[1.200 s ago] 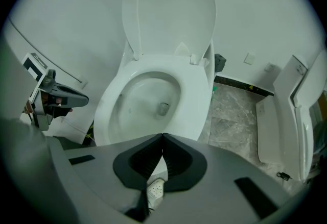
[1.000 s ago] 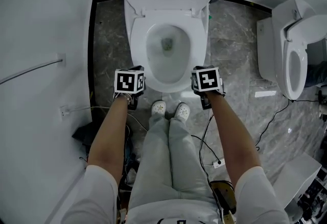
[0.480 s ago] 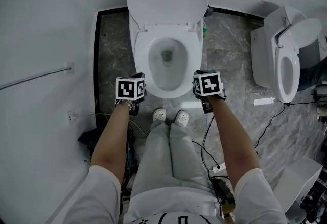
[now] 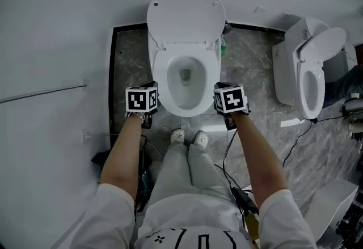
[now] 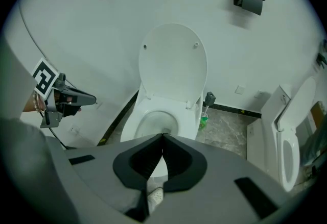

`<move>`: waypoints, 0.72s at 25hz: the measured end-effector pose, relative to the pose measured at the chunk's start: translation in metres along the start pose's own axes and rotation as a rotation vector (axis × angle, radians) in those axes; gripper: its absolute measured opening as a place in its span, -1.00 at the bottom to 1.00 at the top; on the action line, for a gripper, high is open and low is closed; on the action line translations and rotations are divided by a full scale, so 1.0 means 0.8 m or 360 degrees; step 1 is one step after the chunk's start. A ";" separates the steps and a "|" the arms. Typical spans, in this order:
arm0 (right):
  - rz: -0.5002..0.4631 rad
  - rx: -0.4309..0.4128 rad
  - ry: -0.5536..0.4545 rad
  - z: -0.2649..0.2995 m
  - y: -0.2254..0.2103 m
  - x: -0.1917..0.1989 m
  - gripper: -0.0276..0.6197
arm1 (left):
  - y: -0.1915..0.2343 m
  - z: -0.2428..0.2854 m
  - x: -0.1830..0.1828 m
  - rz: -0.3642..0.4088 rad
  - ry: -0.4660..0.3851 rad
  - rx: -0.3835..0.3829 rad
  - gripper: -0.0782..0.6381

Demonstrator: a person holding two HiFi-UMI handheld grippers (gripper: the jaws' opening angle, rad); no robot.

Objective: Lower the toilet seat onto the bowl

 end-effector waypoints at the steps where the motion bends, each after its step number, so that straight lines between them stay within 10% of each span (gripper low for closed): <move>1: 0.0012 -0.0008 -0.0022 -0.006 0.002 -0.007 -0.83 | -0.001 -0.006 -0.008 0.0007 -0.0016 -0.0001 -0.76; 18: -0.0068 -0.0066 -0.0380 -0.139 0.035 -0.086 -0.83 | -0.049 -0.132 -0.118 0.0180 -0.0448 0.0013 -0.76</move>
Point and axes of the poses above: the fingertips, and each gripper's own axes: z forward along the fingers, y to its left, x out of its underside, the point moved 10 cm from there along -z, backward along the fingers, and after that the axes turned 5 degrees about -x, right-handed, at the moved point
